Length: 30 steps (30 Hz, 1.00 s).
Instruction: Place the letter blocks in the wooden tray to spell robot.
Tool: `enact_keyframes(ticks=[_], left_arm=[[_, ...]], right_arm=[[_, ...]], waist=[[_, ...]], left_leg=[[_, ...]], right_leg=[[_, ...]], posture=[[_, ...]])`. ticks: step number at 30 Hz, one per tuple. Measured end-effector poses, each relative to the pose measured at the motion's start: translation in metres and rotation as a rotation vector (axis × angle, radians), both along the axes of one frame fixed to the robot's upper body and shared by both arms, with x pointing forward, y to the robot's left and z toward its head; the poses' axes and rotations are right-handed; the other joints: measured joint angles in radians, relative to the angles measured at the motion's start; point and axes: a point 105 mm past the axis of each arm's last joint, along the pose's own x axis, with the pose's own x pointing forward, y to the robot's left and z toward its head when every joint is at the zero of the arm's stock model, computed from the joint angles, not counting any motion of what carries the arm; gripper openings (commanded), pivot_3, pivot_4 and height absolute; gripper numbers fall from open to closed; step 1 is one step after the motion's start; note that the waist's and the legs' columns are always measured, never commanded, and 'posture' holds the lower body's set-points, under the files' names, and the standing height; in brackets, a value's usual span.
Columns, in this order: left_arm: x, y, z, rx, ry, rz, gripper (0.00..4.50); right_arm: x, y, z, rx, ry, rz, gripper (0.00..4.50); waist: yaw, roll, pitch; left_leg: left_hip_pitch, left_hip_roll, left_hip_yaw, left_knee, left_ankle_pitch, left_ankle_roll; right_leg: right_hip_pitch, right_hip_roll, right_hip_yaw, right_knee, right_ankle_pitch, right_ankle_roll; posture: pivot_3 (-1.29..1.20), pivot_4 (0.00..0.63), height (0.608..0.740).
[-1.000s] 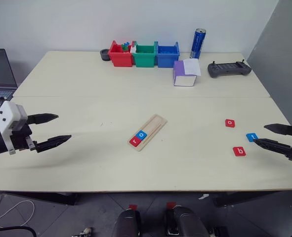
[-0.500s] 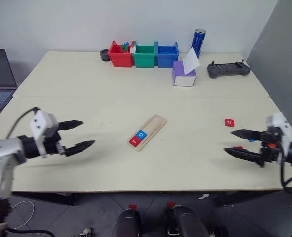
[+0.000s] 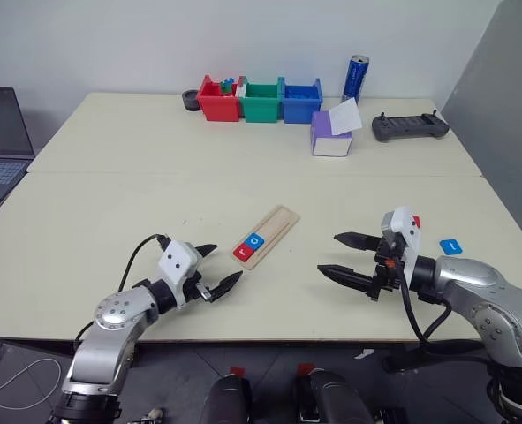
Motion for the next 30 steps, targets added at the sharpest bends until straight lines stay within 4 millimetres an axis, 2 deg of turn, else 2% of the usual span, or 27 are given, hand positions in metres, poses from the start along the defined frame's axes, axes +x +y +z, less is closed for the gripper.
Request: enact_keyframes(ticks=[4,7,16,22,30], left_arm=[[0.007,-0.029,-0.007,-0.056,0.025,-0.002,4.50],[0.008,-0.039,-0.010,-0.076,0.048,0.002,4.50],[0.011,-0.033,-0.012,-0.050,0.057,0.041,4.50],[0.016,-0.012,-0.005,-0.031,0.043,0.113,4.50],[0.021,-0.028,-0.002,-0.030,0.054,0.079,4.50]], right_arm=[[-0.004,0.015,-0.007,0.024,0.028,0.033,4.49],[-0.003,0.015,-0.007,0.024,0.027,0.022,4.49],[-0.004,0.011,-0.015,0.021,0.051,-0.005,4.49],[-0.005,0.010,-0.017,0.018,0.056,-0.009,4.49],[-0.005,0.010,-0.016,0.019,0.054,-0.009,4.49]], waist=[[0.000,0.000,0.000],[-0.001,-0.001,0.000],[-0.001,0.000,0.000],[0.000,0.000,0.000],[-0.001,0.000,0.000]], left_leg=[[-0.001,0.000,0.000,0.000,0.000,0.000],[0.000,0.000,0.000,0.000,0.000,0.000],[0.000,0.000,-0.001,0.000,0.000,0.000],[0.000,0.000,-0.002,0.000,0.000,0.000],[-0.001,0.000,-0.002,0.000,0.000,0.000]], right_leg=[[0.000,0.000,0.000,0.000,0.000,0.000],[0.000,0.000,0.000,-0.001,0.000,0.000],[0.001,0.000,-0.001,0.000,0.000,0.000],[0.001,0.000,-0.002,-0.001,0.000,0.000],[0.001,0.000,-0.001,-0.001,0.000,0.000]], posture=[[0.00,0.150,0.740],[0.00,0.150,0.740],[0.00,0.150,0.740],[0.00,0.150,0.740],[0.00,0.150,0.740]])
